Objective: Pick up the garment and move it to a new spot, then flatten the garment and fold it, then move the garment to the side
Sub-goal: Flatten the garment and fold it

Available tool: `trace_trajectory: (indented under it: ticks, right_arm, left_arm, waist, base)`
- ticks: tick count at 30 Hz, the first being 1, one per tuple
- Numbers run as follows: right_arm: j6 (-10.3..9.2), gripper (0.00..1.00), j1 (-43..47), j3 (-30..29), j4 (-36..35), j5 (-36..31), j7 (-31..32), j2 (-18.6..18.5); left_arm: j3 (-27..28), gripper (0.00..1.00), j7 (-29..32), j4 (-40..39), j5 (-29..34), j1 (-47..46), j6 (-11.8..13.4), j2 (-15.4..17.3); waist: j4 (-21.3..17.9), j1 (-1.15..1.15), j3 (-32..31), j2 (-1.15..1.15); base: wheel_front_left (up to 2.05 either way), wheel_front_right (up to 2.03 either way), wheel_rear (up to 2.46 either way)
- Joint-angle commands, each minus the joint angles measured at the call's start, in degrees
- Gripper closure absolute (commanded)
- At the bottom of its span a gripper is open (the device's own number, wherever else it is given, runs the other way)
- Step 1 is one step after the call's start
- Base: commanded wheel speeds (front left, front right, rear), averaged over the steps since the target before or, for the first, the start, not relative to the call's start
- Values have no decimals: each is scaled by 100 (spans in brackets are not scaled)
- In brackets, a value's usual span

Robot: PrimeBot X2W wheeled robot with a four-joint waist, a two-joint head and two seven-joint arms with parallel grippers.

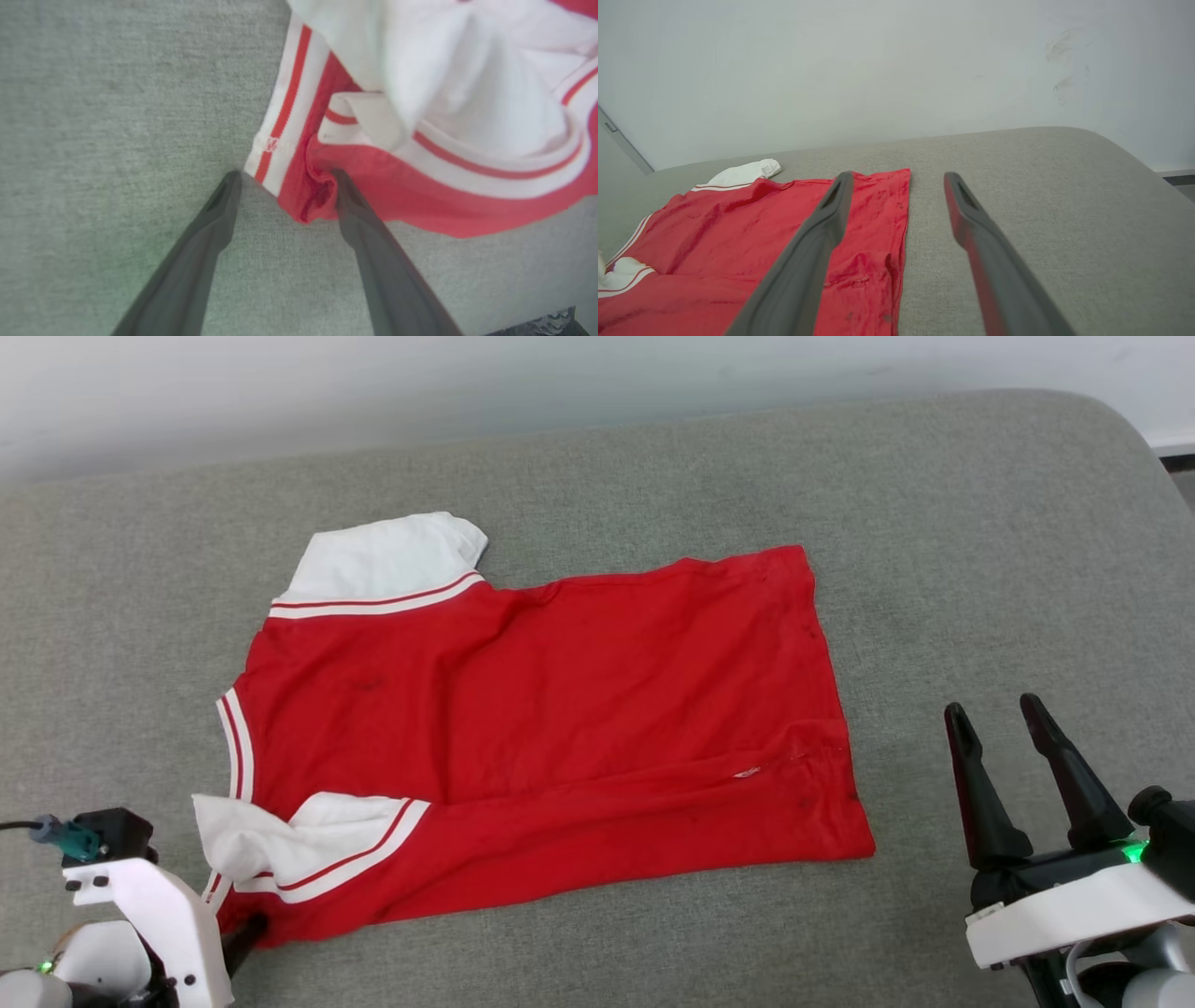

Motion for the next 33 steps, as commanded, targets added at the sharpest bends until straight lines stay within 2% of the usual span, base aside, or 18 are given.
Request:
trace_trajectory:
  ticks: [1, 2, 5, 11, 19, 23, 28, 33]
  right_arm:
    - [-4, 0, 59, -56, -8, -4, 40, 35]
    - [-4, 0, 70, -79, -8, 3, 59, 27]
    - [-4, 0, 102, -197, 3, 82, 186, -11]
    - [-4, 0, 194, -480, 52, 353, 791, -126]
    - [-4, 0, 41, -679, 470, 842, 3204, -442]
    - [-4, 0, -216, -562, 753, 1023, 4080, -522]
    - [-4, 0, -542, -333, 1130, 1141, 4393, -567]
    - [-3, 0, -748, 17, 1702, 1268, 4634, -457]
  left_arm:
    - [-360, 57, 259, 315, -166, 104, -139, -353]
    - [-396, 100, 326, 354, -228, 93, -195, -390]
    - [-392, 100, 330, 382, -313, 45, -299, -433]
    - [-73, 100, -288, 77, -61, -43, -143, -276]
    - [-22, 100, -924, -778, 398, 8, 252, -379]
    - [-132, 100, -1017, -1168, 553, -105, 337, -467]
    - [-223, 100, -1101, -1435, 683, -215, 396, -543]
    - [-293, 100, -1151, -1572, 697, -273, 423, -644]
  waist:
    - [-39, 1, 58, 0]
    - [-37, 1, 65, 0]
    - [-9, 1, 45, 0]
    - [156, 1, -74, 0]
    - [522, 1, -45, 0]
    - [744, 1, 80, 0]
    - [938, 1, 232, 0]
    - [1072, 1, 367, 0]
  base:
    - [0, 0, 0]
    - [0, 0, 0]
    - [0, 0, 0]
    - [0, 0, 0]
    - [0, 0, 0]
    - [0, 0, 0]
    - [0, 0, 0]
    - [0, 0, 0]
